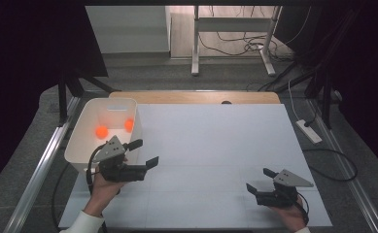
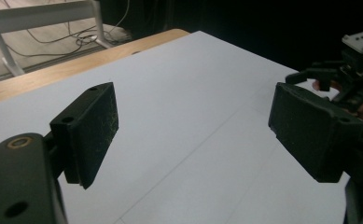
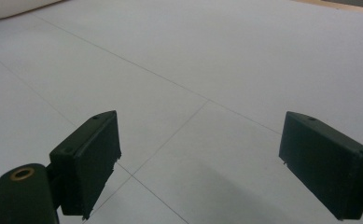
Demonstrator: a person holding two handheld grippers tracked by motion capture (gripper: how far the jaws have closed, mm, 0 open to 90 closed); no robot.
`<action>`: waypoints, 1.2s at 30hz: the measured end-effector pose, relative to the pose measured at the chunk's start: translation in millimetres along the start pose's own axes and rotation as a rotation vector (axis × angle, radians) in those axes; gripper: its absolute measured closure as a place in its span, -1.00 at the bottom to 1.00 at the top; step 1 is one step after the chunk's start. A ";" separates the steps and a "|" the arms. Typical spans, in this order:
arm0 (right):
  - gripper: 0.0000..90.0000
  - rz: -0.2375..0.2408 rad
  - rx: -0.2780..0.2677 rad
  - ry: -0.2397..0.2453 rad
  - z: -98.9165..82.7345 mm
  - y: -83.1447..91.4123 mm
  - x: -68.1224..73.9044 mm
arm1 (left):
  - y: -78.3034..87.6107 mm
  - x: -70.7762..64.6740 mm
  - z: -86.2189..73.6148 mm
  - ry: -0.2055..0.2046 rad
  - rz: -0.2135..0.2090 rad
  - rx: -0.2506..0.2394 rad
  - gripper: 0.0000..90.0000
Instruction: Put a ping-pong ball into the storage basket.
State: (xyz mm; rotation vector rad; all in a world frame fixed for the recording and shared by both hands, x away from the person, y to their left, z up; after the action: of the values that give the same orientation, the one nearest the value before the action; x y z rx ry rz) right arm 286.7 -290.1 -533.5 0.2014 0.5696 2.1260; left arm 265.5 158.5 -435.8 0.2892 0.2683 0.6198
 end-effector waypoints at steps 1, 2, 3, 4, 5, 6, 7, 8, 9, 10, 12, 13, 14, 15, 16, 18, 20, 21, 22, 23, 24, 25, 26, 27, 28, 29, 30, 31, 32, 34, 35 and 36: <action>-0.73 0.000 0.001 -0.001 -0.1 -0.1 0.0 | 0.2 -1.4 -1.8 -0.002 0.002 0.004 -0.63; -0.73 0.000 0.001 -0.001 -0.1 -0.2 0.0 | 0.4 -2.8 -3.6 -0.002 0.002 0.005 -0.63; -0.73 0.000 0.001 0.000 -0.1 -0.2 0.0 | 0.6 -3.8 -5.6 -0.003 0.003 0.008 -0.64; -0.73 0.000 0.002 0.000 -0.1 -0.2 0.3 | 1.0 -4.8 -7.4 -0.004 0.006 0.008 -0.64; -0.73 0.000 0.002 0.001 -0.2 -0.2 0.5 | 1.6 -5.7 -9.3 -0.002 0.005 0.007 -0.64; -0.73 0.000 0.002 0.001 -0.2 -0.2 0.6 | 2.3 -6.8 -11.2 -0.001 0.004 0.006 -0.64; -0.73 0.000 0.003 0.000 -0.3 -0.1 0.8 | 3.0 -7.6 -13.3 -0.002 0.005 0.006 -0.64; -0.73 0.000 0.003 0.000 -0.4 -0.2 0.7 | 3.8 -8.3 -15.6 -0.003 0.007 0.010 -0.64; -0.73 0.001 0.003 -0.001 -0.4 -0.2 0.7 | 4.2 -8.8 -17.4 -0.002 0.008 0.011 -0.64; -0.73 0.001 0.004 -0.001 -0.4 -0.1 0.7 | 5.1 -9.1 -19.9 -0.003 0.011 0.012 -0.64; -0.73 0.002 0.002 0.000 -0.3 0.0 0.9 | 6.2 -9.7 -26.6 0.006 0.012 0.011 -0.63; -0.73 0.002 0.001 0.001 -0.2 0.0 1.1 | 6.2 -9.7 -26.6 0.006 0.012 0.011 -0.63; -0.73 0.004 0.002 0.002 -0.2 -0.1 1.4 | 6.7 -10.3 -33.5 0.011 0.018 0.016 -0.63; -0.73 0.004 0.002 0.003 -0.2 -0.2 1.6 | 6.7 -10.5 -37.3 0.014 0.019 0.019 -0.63; -0.73 0.005 0.003 0.004 -0.2 -0.2 1.7 | 6.6 -10.3 -41.2 0.019 0.021 0.023 -0.63; -0.73 0.005 0.006 0.006 -0.4 -0.3 2.0 | 5.6 -9.7 -50.2 0.035 0.022 0.030 -0.63; -0.73 0.006 0.006 0.006 -0.6 -0.5 2.4 | 4.1 -8.4 -58.3 0.036 0.038 0.045 -0.63; -0.73 0.009 0.005 0.009 -0.7 -0.4 2.6 | 3.4 -7.8 -61.3 0.038 0.041 0.050 -0.63; -0.73 0.009 0.005 0.009 -0.7 -0.4 2.6 | 3.4 -7.8 -61.3 0.038 0.041 0.050 -0.64; -0.73 0.010 0.005 0.010 -0.7 -0.5 2.8 | 2.3 -6.3 -67.1 0.041 0.049 0.058 -0.64; -0.73 0.013 0.005 0.011 -0.8 -0.6 3.1 | 1.6 -5.3 -70.7 0.041 0.056 0.065 -0.64; -0.73 0.014 0.005 0.012 -0.9 -0.7 3.4 | 1.0 -4.7 -73.4 0.042 0.057 0.070 -0.64; -0.73 0.015 0.005 0.013 -0.9 -0.7 3.6 | 0.0 -3.4 -78.3 0.042 0.067 0.079 -0.64; -0.73 0.019 0.005 0.014 -1.0 -1.0 4.0 | -0.6 -2.6 -81.5 0.044 0.069 0.084 -0.64; -0.73 0.021 0.005 0.016 -1.0 -1.3 4.0 | -0.7 -2.0 -83.7 0.043 0.069 0.088 -0.64; -0.73 0.022 0.004 0.017 -1.0 -1.4 4.1 | -0.9 -0.9 -87.2 0.043 0.072 0.094 -0.64; -0.73 0.023 0.004 0.019 -1.0 -1.8 4.2 | -1.0 0.0 -89.9 0.044 0.074 0.099 -0.64; -0.73 0.025 0.004 0.020 -1.1 -2.0 4.4 | -1.2 0.9 -92.4 0.045 0.078 0.101 -0.64; -0.73 0.027 0.006 0.022 -1.3 -2.1 4.8 | -1.0 2.0 -94.0 0.046 0.084 0.101 -0.64; -0.73 0.032 0.010 0.025 -1.6 -2.5 5.5 | -0.3 4.9 -99.1 0.059 0.089 0.093 -0.64; -0.73 0.034 0.012 0.030 -1.8 -2.8 6.1 | -0.1 6.4 -101.3 0.058 0.098 0.092 -0.64; -0.73 0.038 0.012 0.032 -1.9 -3.0 6.6 | -0.2 7.4 -103.6 0.065 0.096 0.092 -0.63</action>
State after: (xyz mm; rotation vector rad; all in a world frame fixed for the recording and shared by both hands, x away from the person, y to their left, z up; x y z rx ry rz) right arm 284.4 -284.0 -537.0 0.1861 0.6021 2.1659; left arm 237.1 181.9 -532.9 0.3726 0.3473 0.7135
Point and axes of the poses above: each handheld gripper's, and its own axes: y roughly backward along the jaws, z roughly out of its top, x roughly to its left, the point moved 3 cm from there along -y, roughly forward along the jaws, and after that the axes turned 7 degrees about -z, right-handed, at the moved point
